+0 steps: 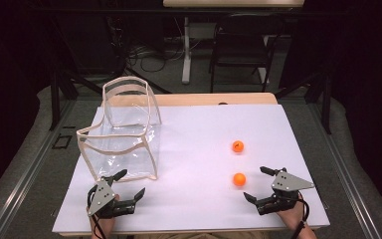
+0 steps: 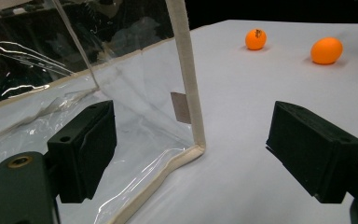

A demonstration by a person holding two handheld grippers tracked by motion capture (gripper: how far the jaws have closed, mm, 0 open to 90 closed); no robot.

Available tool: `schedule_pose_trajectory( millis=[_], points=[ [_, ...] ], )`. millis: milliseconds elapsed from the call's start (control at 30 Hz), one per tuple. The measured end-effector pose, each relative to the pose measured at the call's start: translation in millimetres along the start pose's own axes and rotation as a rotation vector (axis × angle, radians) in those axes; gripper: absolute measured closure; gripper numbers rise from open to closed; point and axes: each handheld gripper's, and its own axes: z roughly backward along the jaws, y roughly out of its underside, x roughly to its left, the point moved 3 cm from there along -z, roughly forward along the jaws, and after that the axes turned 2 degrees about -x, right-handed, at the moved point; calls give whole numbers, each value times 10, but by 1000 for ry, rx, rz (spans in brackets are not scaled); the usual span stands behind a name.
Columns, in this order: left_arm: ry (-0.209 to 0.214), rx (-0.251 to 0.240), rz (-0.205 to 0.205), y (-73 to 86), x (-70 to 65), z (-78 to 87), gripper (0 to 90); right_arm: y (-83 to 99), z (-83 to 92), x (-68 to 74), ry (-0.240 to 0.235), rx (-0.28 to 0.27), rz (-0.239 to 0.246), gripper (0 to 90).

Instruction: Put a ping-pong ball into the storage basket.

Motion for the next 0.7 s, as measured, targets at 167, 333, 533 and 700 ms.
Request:
schedule_pose_trajectory(
  millis=[167, 333, 533, 700],
  points=[
    [8, -4, -3, -5, -6, -3, 155, -50, -22, -4, -11, 27, -2, 0],
    [9, -8, 0, -5, -14, -7, 154, -110, -23, 0, -18, 42, -5, 0],
    [10, -13, 2, -12, -21, -14, 155, -208, -64, 5, -31, 66, 2, 0],
    [14, -9, 0, -7, -15, -25, 155, -247, -117, -23, -36, 82, 2, 0]
  ],
)
